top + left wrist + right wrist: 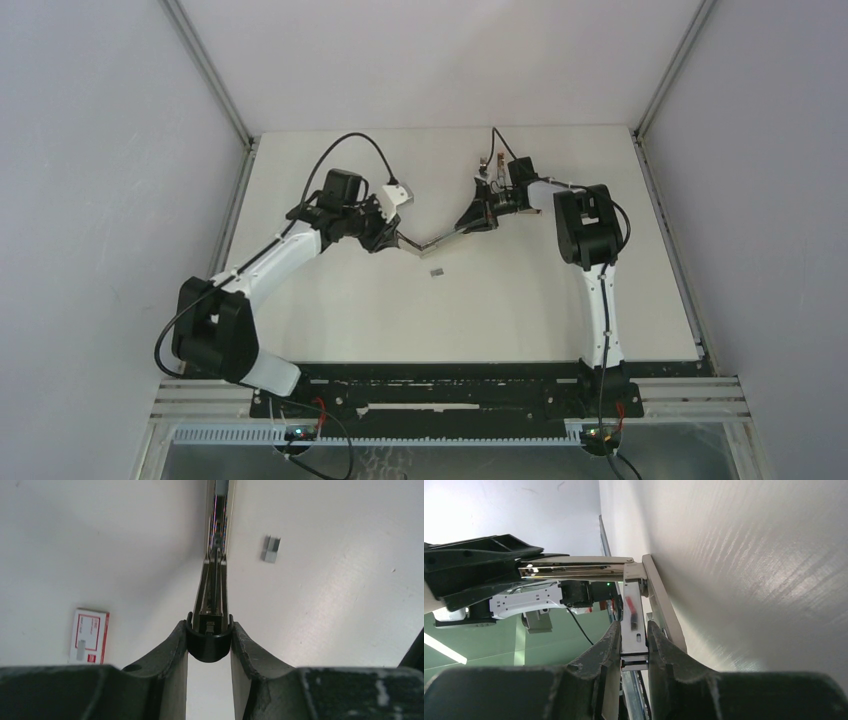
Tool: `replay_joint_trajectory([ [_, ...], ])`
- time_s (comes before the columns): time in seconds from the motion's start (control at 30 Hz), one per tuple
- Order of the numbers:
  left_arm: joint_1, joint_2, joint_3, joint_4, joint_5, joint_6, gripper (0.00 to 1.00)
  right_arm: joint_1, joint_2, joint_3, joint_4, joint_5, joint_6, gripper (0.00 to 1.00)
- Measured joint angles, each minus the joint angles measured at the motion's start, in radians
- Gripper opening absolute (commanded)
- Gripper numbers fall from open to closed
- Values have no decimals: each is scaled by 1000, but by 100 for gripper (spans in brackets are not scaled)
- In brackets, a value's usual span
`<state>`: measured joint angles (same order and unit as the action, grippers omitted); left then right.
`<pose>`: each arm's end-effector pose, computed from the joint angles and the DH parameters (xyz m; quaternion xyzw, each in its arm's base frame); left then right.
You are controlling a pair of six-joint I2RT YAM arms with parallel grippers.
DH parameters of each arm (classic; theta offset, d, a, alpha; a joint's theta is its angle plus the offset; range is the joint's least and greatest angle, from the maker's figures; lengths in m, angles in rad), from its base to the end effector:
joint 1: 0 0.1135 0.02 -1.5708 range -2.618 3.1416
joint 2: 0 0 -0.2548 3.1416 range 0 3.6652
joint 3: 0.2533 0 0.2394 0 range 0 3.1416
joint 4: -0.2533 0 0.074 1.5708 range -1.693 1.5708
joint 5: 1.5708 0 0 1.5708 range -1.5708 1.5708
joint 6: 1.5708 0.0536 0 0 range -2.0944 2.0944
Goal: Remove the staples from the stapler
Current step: Unload the staple at the center of the board.
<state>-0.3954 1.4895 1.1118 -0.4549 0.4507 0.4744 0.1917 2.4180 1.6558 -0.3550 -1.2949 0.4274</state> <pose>0.2855 -0.1445 0.2473 0.4561 0.7905 -0.1944 0.3596 0.4406 0.1380 0.0859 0.0433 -0.7878 -0.6144 0.0082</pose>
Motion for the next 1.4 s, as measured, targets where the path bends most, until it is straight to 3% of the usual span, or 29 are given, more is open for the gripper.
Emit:
replay_joint_trajectory([
  [0.37,29,-74,-150,-24,-95,45,5,-10,-6,-13,15,2,7,3],
  [0.8,31,-70,-233,-31,-171,72,49,-10,-15,-28,16,3,31,3],
  [1.4,39,-43,-220,-163,-174,86,71,-41,-40,-32,61,37,61,3],
])
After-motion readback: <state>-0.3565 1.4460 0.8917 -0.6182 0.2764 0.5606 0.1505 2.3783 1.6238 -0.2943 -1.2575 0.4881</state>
